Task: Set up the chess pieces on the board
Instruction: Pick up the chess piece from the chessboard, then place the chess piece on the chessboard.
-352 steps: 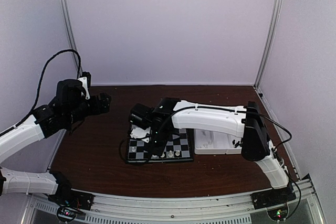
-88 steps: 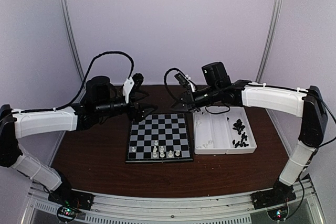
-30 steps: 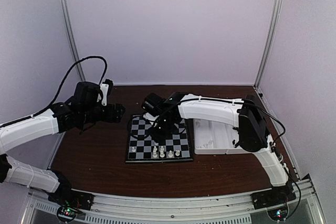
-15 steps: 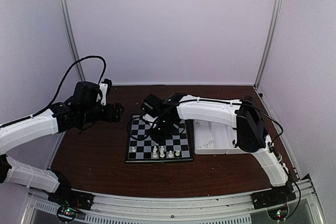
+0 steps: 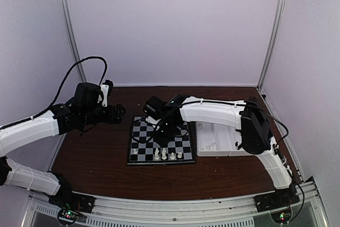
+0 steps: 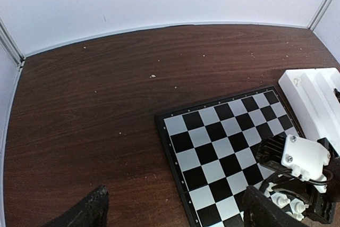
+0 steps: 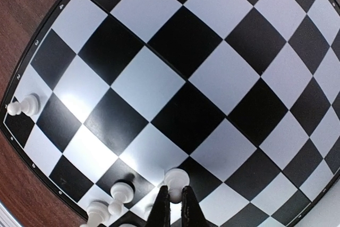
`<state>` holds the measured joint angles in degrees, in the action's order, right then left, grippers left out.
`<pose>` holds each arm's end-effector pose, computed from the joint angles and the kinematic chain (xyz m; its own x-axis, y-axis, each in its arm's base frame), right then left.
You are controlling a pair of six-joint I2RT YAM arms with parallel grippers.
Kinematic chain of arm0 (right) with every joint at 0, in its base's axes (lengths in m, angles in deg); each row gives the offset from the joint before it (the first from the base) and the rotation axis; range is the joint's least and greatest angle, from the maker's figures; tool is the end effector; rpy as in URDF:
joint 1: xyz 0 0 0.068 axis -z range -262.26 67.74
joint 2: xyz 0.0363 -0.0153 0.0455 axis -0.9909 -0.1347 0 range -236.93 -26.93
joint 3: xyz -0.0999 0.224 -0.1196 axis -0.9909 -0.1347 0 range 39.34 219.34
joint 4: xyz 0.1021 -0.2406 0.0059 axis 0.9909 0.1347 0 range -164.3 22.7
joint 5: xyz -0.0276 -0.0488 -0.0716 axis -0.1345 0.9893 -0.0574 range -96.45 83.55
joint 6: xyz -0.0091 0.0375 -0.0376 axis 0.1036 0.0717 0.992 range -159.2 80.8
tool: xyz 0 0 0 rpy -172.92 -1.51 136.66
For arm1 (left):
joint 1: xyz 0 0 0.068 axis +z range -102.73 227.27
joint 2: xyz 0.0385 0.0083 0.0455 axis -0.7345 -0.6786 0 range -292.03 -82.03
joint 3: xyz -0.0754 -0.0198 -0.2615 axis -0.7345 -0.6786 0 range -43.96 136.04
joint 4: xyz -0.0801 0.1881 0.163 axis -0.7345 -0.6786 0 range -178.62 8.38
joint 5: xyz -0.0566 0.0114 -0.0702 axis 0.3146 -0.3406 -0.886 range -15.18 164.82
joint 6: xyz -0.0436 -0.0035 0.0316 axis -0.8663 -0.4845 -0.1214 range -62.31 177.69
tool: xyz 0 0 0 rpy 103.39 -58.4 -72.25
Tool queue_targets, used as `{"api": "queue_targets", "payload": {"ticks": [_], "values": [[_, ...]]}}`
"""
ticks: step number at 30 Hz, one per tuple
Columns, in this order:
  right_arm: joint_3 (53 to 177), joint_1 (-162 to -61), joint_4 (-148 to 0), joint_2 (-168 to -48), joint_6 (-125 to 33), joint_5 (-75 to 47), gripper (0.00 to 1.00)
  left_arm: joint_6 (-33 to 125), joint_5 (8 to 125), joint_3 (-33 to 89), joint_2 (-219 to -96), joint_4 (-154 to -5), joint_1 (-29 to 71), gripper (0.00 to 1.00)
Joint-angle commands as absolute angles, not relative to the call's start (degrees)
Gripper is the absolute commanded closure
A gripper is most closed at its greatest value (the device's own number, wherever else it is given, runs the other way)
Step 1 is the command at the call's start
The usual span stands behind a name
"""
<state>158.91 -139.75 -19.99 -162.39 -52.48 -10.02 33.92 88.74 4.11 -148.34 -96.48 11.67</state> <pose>0.2655 0.4206 0.1862 -0.6881 -0.6531 -0.3163 -0.7140 0.6870 0.1349 0.2135 -0.1423 0.2763 -0.5679 -0.0747 -0.8197 0.1880 0.9578 -0.2175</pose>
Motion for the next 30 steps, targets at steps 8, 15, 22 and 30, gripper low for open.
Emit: {"api": "queue_targets", "payload": {"ticks": [8,15,22,30], "values": [[144.5,-137.6,-21.7,-148.8,-52.9,-6.7,0.95,33.2,87.5,4.2,-148.5,-95.5,12.1,0.13],[138.3,-136.9,-23.7,-145.6,-53.5,-9.0,0.95,32.8,86.3,4.9,-149.7,-95.5,12.1,0.13],[139.1,-136.9,-25.5,-147.1,-53.6,-13.8,0.95,32.9,85.5,5.5,-149.9,-95.4,12.1,0.13],[141.1,-137.4,-25.0,-149.9,-53.1,-15.7,0.95,33.1,85.9,5.5,-149.6,-96.0,12.1,0.12]]}}
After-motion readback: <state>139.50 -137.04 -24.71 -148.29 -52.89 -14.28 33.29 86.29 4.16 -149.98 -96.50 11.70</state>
